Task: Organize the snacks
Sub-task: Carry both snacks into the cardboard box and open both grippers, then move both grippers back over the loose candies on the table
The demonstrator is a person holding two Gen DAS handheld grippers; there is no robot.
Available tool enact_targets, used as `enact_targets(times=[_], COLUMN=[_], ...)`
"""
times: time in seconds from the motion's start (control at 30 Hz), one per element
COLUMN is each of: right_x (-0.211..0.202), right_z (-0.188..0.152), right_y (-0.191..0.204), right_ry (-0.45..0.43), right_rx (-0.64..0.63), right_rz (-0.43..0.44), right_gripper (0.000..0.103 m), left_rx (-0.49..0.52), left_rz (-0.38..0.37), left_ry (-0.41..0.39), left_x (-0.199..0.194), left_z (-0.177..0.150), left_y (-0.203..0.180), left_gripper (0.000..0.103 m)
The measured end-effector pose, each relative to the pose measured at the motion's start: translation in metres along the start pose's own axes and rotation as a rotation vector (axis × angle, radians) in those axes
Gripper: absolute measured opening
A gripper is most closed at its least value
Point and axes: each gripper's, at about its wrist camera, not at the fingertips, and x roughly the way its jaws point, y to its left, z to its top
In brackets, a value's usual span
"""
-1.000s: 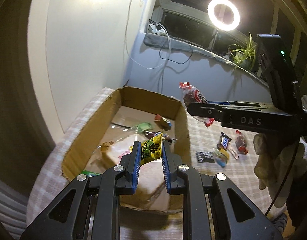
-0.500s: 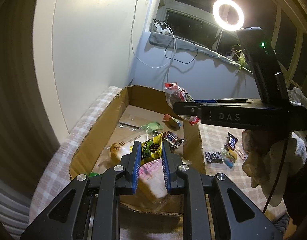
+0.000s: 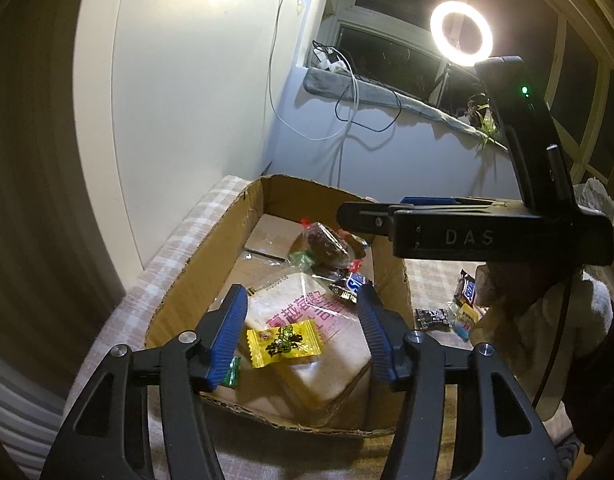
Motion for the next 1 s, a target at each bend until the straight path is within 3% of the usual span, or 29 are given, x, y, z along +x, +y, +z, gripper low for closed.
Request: enact_targets(times=[0.57,1.0], right_x=[-0.027,-0.083], right_z=[-0.009,-0.045], right_y=[-0.007,-0.062], right_ry=[-0.022,-0.050], right_rx=[0.007,0.072], right_rz=[-0.038,-0.111], right_gripper=[0.094,0.094], left_rx=[0.018,0.056], left_rz=[-0.006,-0.069], left_ry=[-0.008,-0.008], left_x=[-0.008,-0.010], left_z=[0.001,-0.003], left_y=[-0.014,-0.052], left_gripper=[0.058,0.058])
